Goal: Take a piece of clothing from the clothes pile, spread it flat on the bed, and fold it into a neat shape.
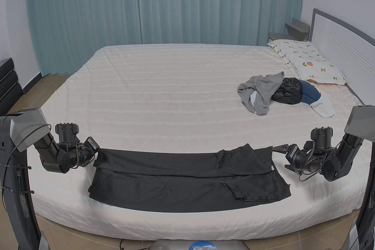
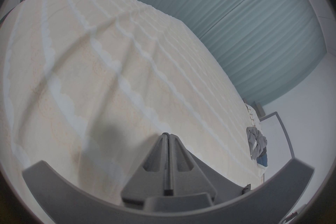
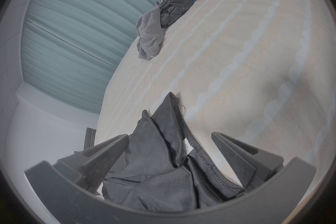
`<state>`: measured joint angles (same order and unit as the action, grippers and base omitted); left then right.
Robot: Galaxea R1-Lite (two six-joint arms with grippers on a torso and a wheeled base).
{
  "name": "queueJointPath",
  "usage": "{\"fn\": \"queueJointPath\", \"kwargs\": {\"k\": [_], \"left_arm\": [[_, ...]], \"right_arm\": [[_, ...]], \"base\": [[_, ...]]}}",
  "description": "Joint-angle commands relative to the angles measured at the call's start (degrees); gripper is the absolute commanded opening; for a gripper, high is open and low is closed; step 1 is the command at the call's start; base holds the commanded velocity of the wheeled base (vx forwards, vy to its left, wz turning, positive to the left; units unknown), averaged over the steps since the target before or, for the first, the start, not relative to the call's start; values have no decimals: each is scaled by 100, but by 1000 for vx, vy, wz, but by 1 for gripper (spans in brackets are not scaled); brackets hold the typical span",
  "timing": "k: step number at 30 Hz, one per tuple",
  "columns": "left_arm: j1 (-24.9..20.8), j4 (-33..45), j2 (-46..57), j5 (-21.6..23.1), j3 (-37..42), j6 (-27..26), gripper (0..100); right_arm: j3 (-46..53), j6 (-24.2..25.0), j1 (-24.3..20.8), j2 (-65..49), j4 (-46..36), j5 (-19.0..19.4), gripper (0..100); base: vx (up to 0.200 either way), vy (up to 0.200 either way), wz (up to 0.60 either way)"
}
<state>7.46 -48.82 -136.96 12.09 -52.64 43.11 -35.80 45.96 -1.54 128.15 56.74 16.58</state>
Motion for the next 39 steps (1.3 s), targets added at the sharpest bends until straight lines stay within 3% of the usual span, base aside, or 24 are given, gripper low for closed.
{"fn": "queueJointPath", "kwargs": {"k": [1,3,4,17,19,22,28,33,39], "left_arm": [[27,-57,3,12,-1,31,0],[27,-57,3,12,8,31,0],[27,-57,12,39,34,31,100],[106,-48,275,215,175,31,100],[98,-57,521,759,597,-206,100],[71,-48,583,1076,834,-830,100],[-192,-66,451,1049,905,-1155,100],[-245,-48,310,715,913,-1542,100],[-271,-48,346,469,992,-1595,100]], "right_arm": [[-6,1,-5,44,4,3,100],[-6,1,-5,44,4,3,100],[-6,1,-5,44,4,3,100],[-93,18,118,44,-5,21,100],[-164,18,145,61,-40,38,100],[-173,18,145,132,-22,74,100],[-199,18,145,167,-31,91,100],[-208,18,136,175,-40,91,100],[-190,18,127,167,-31,100,100]], "base": [[0,0,0],[0,0,0],[0,0,0],[0,0,0],[0,0,0],[0,0,0],[0,0,0],[0,0,0],[0,0,0]]}}
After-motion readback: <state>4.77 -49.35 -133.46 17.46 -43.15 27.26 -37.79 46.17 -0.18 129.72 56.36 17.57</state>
